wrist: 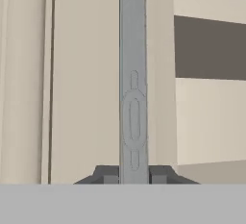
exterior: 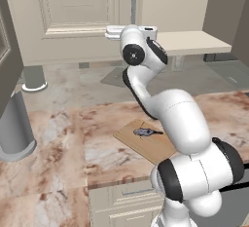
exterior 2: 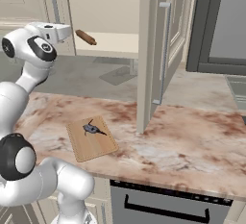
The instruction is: Open the cabinet, retrieve the rolling pin, and place it next to the meat on the cutting board to prepare for tenderizing.
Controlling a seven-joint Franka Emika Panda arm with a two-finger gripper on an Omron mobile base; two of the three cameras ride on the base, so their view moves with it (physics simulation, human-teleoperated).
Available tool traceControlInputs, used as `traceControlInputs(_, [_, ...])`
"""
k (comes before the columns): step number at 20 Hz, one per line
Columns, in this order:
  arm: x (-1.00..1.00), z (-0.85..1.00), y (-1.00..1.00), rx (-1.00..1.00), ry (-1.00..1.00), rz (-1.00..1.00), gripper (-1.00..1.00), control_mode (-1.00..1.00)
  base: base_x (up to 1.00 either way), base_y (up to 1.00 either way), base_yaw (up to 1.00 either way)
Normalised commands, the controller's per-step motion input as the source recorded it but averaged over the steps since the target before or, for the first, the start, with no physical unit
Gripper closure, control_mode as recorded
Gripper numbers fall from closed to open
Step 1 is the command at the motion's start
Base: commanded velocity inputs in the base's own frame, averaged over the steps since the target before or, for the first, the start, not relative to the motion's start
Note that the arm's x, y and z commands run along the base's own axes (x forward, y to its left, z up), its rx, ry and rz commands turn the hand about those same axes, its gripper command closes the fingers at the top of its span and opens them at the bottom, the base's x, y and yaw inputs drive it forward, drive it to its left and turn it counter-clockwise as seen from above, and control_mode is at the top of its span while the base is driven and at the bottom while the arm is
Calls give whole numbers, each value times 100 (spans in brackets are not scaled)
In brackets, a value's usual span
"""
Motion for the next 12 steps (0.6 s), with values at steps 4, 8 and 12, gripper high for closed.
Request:
traceControlInputs(4, [-1,-7,2,0,0,0,100,-100,0,0,0])
traceControlInputs(8, [-17,-5,30,0,0,0,100,-100,0,0,0])
traceControlInputs(12, [-29,-2,48,0,0,2,100,-100,0,0,0])
